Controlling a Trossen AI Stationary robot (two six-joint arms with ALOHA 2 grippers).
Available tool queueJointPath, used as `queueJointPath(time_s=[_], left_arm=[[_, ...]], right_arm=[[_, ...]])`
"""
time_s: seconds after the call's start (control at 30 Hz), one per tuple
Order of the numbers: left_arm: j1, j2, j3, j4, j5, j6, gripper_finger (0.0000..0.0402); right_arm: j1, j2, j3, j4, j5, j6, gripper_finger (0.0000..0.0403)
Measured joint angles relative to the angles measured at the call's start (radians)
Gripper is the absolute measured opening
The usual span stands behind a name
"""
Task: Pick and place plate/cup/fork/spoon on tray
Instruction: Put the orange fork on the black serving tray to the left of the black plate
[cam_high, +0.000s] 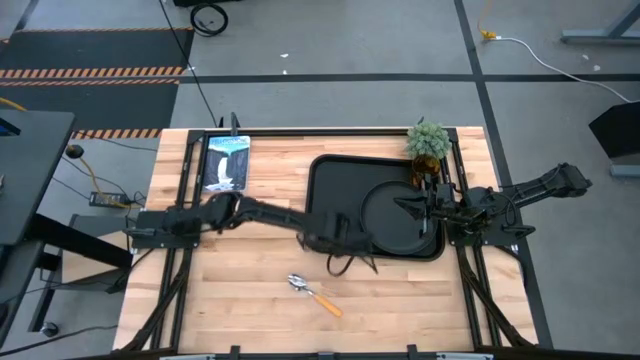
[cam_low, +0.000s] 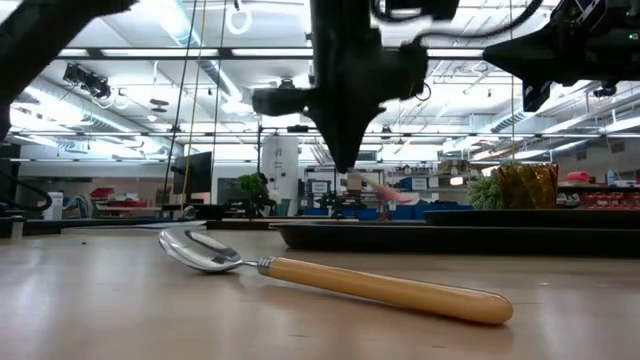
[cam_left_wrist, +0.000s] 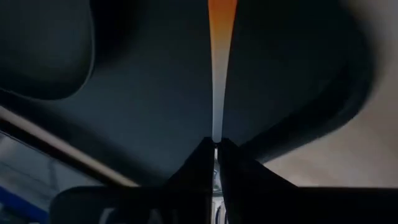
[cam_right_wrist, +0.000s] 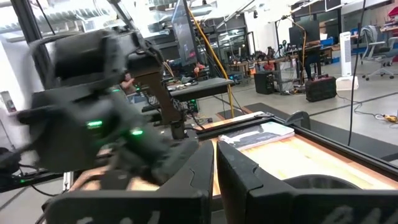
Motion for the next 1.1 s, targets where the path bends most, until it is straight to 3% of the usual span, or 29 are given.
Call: queueJointPath(time_s=[0.13,0.33,0.47,0.57,0.9,1.1], left_arm=[[0.074,0.0,0.0,0.036,0.004,0.226,0.0015],[0.16,0.0,0.0,0.216,0.186,0.598,0.0018],[0.196,0.007,0.002,0.352,0.276,0.761,0.0018],[0.219,0.011,-0.011,0.367,0.331,0.795,0.0019],[0.242,0.011,-0.189,0.435,0.33,0.897,0.0019],[0.242,0.011,-0.23,0.444,0.306,0.908,0.0021]], right_arm=[[0.0,0.0,0.0,0.0,0.0,0.0,0.0027],[0.0,0.0,0.0,0.0,0.0,0.0,0.0027],[0.0,0.0,0.0,0.0,0.0,0.0,0.0027],[0.0,0.0,0.0,0.0,0.0,0.0,0.0027],[0.0,0.0,0.0,0.0,0.0,0.0,0.0027],[0.0,0.0,0.0,0.0,0.0,0.0,0.0027]])
